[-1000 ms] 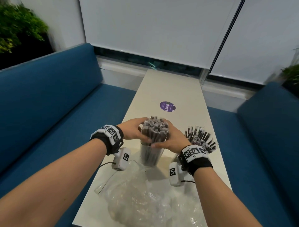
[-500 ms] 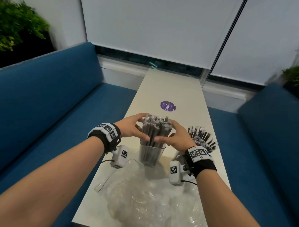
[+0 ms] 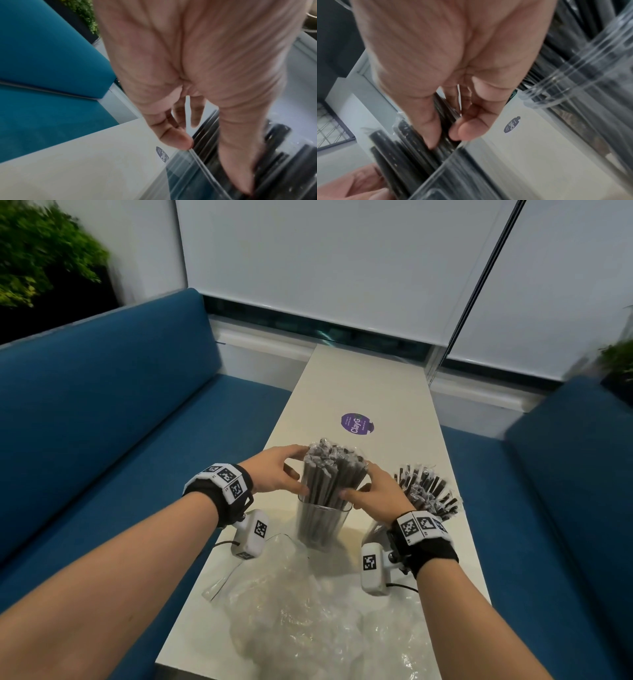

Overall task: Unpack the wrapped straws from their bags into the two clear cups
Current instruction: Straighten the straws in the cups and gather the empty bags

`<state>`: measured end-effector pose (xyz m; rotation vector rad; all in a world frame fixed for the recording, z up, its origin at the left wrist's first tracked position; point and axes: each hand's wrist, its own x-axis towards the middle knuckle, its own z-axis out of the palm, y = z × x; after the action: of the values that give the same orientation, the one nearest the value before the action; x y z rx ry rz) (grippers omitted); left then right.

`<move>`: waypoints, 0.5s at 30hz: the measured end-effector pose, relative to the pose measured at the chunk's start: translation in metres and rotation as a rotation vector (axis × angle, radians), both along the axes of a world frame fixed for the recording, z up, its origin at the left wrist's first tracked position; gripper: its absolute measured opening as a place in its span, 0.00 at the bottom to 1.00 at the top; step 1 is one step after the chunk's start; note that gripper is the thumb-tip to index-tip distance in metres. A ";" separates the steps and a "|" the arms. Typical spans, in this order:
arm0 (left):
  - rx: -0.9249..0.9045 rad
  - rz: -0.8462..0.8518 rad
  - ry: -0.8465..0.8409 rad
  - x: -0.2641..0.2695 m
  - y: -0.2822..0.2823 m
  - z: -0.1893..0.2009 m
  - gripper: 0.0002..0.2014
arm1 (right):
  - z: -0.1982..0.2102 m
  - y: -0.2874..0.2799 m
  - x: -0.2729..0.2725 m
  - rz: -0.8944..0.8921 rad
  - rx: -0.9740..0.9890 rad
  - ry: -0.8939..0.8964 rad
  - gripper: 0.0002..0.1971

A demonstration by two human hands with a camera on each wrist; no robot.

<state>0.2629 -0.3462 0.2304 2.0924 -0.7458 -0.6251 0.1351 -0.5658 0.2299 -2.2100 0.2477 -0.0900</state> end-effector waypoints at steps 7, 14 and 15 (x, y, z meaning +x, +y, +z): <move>-0.051 0.002 -0.074 -0.012 -0.008 0.007 0.38 | -0.006 0.008 0.001 -0.022 -0.098 -0.012 0.27; 0.043 -0.073 -0.057 -0.014 -0.005 0.009 0.45 | -0.001 0.011 -0.003 -0.037 -0.058 -0.018 0.33; 0.060 -0.089 -0.067 -0.016 -0.004 0.010 0.50 | 0.000 0.011 -0.006 0.009 -0.027 -0.007 0.39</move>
<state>0.2467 -0.3505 0.2405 2.1535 -0.8720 -0.6358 0.1289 -0.5550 0.2304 -2.2375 0.2336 -0.0968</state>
